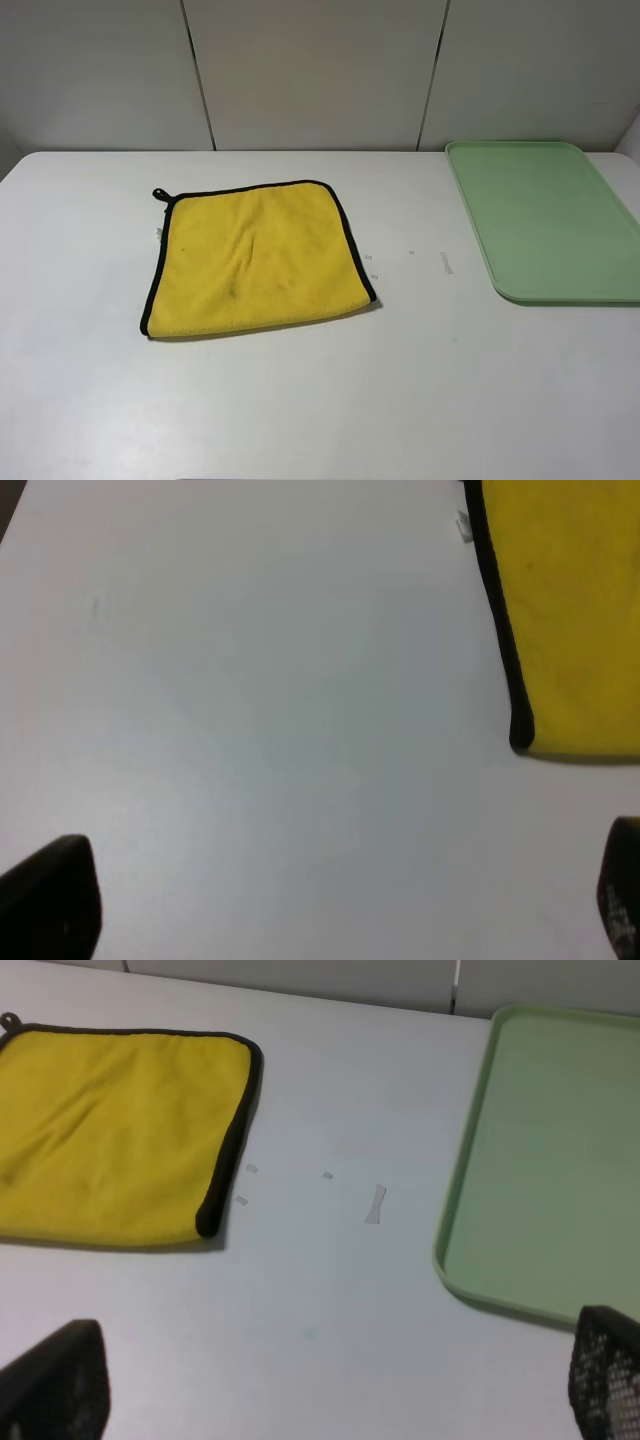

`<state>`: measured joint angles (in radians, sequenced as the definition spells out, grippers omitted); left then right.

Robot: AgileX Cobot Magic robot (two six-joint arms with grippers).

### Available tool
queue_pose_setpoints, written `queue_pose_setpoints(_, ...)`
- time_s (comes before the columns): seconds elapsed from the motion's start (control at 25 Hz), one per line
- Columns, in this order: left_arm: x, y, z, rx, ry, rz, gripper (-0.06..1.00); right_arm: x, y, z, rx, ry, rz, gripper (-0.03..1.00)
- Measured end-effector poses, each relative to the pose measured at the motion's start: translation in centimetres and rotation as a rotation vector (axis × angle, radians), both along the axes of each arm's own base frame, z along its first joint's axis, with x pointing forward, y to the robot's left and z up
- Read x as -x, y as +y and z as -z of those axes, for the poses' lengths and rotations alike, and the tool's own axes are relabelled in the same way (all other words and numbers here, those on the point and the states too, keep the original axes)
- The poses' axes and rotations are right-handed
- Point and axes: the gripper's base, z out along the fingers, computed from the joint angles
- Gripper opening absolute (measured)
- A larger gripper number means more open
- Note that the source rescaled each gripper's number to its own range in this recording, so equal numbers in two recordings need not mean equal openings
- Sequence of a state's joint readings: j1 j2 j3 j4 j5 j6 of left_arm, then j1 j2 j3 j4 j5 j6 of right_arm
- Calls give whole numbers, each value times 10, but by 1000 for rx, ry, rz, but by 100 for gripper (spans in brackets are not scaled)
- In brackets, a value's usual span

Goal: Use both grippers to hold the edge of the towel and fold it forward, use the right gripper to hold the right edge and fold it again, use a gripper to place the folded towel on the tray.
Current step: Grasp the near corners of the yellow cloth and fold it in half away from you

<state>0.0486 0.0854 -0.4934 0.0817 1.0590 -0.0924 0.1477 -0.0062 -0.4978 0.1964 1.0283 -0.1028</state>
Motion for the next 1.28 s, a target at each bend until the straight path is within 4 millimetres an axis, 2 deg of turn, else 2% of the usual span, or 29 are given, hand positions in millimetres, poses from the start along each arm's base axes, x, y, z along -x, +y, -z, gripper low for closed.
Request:
queue_pose_setpoints(0.4, 0, 0, 0, 0, 1, 43, 100, 1, 3, -1, -24, -8, -48, 100)
queue_pose_setpoints(0.48, -3, -1, 0, 0, 18, 90, 100, 2, 3, -5, -19, -28, -69, 100)
queue_pose_setpoints(0.6, -13, -3, 1, -3, 78, 168, 100, -1, 4, -21, -8, -33, -116, 100)
queue_pose_setpoints(0.84, -35, -12, 5, -25, 227, 313, 100, -25, 11, -50, 44, 37, -193, 100)
queue_pose_setpoints(1.0, -51, -19, 0, -42, 296, 361, 100, -47, 19, -63, 98, 90, -252, 100)
queue_pose_setpoints(1.16, -68, -26, -13, -54, 336, 376, 100, -69, 27, -69, 174, 134, -309, 100)
queue_pose_setpoints(1.28, -77, -33, -27, -60, 331, 414, 100, -89, 34, -66, 245, 177, -362, 100)
